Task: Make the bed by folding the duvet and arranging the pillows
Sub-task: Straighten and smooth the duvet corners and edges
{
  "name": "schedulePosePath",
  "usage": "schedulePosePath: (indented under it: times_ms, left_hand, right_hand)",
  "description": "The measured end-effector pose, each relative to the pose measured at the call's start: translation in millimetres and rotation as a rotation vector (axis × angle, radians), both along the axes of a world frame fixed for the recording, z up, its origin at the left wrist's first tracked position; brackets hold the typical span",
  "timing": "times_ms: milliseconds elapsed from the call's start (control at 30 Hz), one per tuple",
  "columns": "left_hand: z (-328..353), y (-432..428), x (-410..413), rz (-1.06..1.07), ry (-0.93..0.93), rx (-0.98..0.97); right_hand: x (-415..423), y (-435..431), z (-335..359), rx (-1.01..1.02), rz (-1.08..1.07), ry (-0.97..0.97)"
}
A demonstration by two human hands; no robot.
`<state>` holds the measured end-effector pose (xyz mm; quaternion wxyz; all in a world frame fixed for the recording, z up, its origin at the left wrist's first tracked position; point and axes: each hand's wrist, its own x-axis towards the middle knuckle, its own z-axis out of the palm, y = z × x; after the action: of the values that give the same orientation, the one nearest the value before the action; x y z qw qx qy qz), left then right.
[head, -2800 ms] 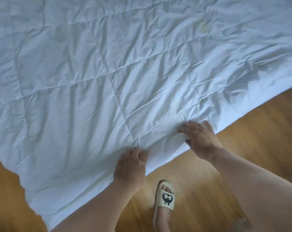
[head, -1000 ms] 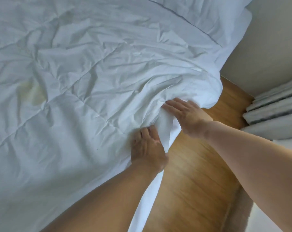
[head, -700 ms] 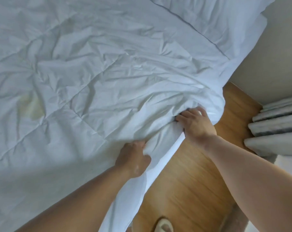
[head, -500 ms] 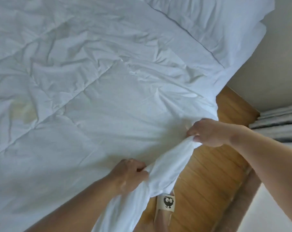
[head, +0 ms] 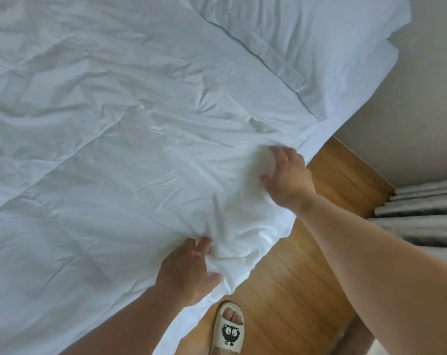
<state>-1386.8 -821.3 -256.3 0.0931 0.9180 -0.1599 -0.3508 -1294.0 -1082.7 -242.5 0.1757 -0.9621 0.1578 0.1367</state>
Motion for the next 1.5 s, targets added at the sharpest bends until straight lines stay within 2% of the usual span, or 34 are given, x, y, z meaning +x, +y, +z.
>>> schedulePosePath:
  times_ms: [67,133,233,300,333,467,633,700,733,800,867,933,1000,1100,1200,1367,1500]
  left_hand:
    - [5.0,-7.4,4.5,0.014,0.033,-0.015]
    - [5.0,-14.2,9.2,0.057,0.029,-0.022]
    - [1.7,-31.6,24.2,0.014,-0.013,-0.045]
    - [5.3,-47.9,38.5,0.001,-0.018,-0.086]
    - [7.8,-56.3,45.4,-0.006,-0.019,-0.089]
    - [16.8,-89.5,63.3,-0.073,-0.054,-0.097]
    - [5.9,-96.7,60.9,-0.130,0.017,-0.066]
    - [2.0,-90.8,53.7,-0.160,-0.010,-0.061]
    - [-0.6,-87.5,49.4,-0.169,-0.017,-0.068]
    - [-1.9,-81.7,43.5,-0.174,-0.042,-0.093]
    - [0.6,-68.3,34.4,-0.165,-0.061,-0.121]
    - [4.0,-37.6,16.9,-0.096,-0.096,-0.087]
    - [12.3,-1.4,-5.7,0.033,-0.126,-0.039]
    - [40.2,78.6,-55.2,0.192,0.061,0.181]
    - [72.6,156.5,-107.3,0.374,0.202,0.300]
    - [128.4,243.8,-189.1,0.692,0.280,0.305]
    - [171.1,295.0,-263.6,0.837,0.345,0.235]
  right_hand:
    - [16.8,-26.1,0.1,-0.063,-0.098,0.178]
    - [22.9,-34.8,-2.7,-0.052,-0.087,0.273]
    - [13.0,-24.7,-7.5,0.115,0.045,0.197]
    - [8.3,-29.0,0.4,0.155,0.163,0.201]
    - [12.9,-40.5,9.5,0.128,0.181,0.208]
    - [49.9,-102.1,32.7,-0.005,0.030,0.111]
    - [38.7,-95.6,-7.9,-0.212,-0.076,0.232]
    - [36.8,-84.5,-5.8,-0.346,-0.082,0.104]
    - [35.8,-70.6,-1.2,-0.346,-0.006,-0.011]
    - [23.8,-30.0,2.0,-0.162,0.293,-0.115]
    - [-5.5,6.6,-6.4,-0.004,0.519,0.059]
    - [-33.9,21.1,-22.3,-0.047,0.531,0.201]
    - [-59.5,17.4,-30.1,-0.072,0.383,0.213]
    - [-90.7,34.3,-10.7,-0.077,0.363,0.307]
    - [-113.9,69.5,23.8,-0.061,0.405,0.433]
    - [-140.3,167.4,85.2,0.031,0.576,0.485]
    - [-178.9,238.9,128.9,0.030,0.673,0.565]
